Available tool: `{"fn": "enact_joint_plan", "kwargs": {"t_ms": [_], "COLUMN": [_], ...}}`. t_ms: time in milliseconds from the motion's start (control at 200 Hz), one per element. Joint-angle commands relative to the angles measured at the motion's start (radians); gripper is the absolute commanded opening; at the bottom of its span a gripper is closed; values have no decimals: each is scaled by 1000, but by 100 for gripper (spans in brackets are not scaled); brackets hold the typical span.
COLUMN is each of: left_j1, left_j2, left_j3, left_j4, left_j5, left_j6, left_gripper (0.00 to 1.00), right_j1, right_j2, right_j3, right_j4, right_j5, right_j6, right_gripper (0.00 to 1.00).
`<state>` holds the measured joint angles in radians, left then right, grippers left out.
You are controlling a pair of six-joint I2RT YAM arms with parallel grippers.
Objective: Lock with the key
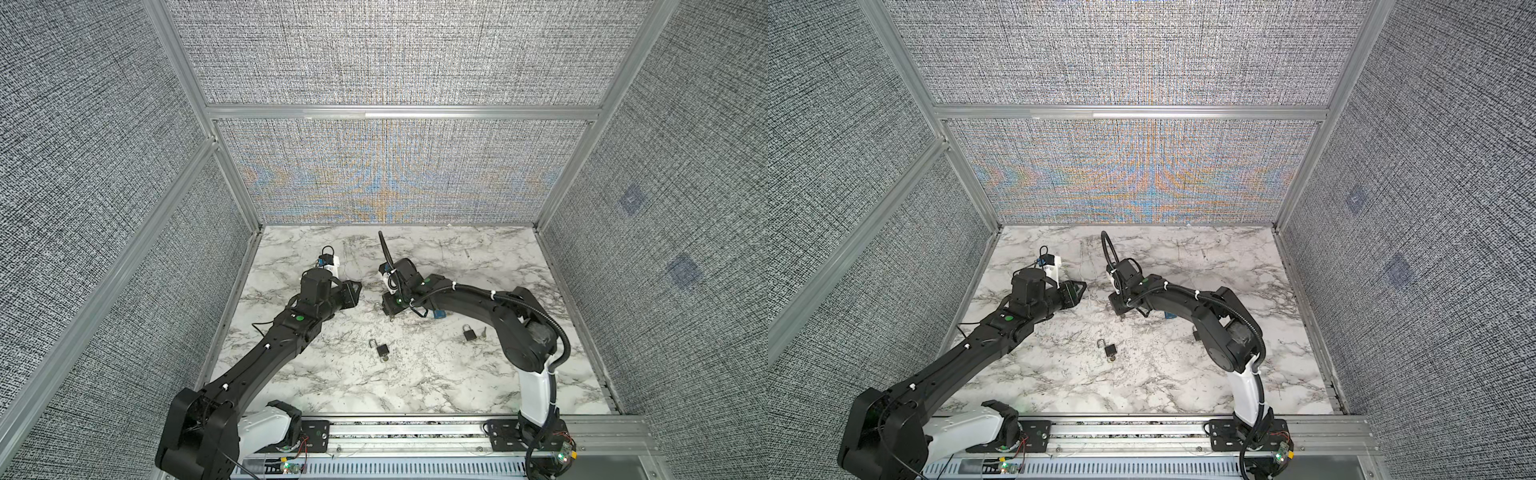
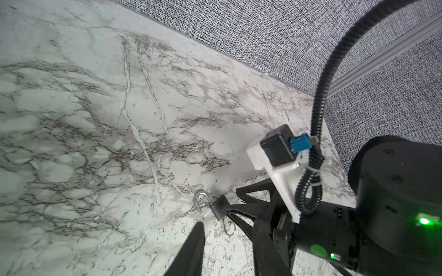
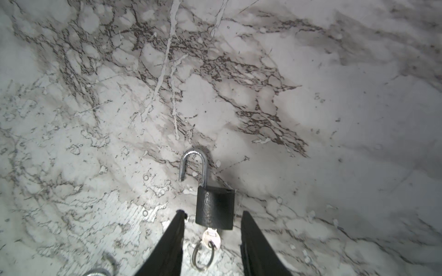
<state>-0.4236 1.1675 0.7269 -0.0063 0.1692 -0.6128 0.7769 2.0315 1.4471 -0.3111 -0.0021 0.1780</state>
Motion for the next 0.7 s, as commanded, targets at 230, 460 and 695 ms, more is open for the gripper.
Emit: {"fn": "enact_joint_plan", "kwargs": {"t_ms": [230, 460, 695], "left_j1": [10, 13, 16], "left_j2": [-15, -21, -33], "left_j3": [-20, -31, -35], "left_j4": [-8, -5, -10], "left_j5": [24, 29, 31], "left_j6": [2, 3, 3], "left_gripper": [36, 37, 37], "right_j1": [28, 47, 56], "right_j2": [44, 82, 115], "right_j3": [19, 48, 69], "right_j4": [-31, -57, -80], "right_j5": [72, 115, 149], "right_j6": [-10, -23, -29], "right_gripper": [40, 40, 39]}}
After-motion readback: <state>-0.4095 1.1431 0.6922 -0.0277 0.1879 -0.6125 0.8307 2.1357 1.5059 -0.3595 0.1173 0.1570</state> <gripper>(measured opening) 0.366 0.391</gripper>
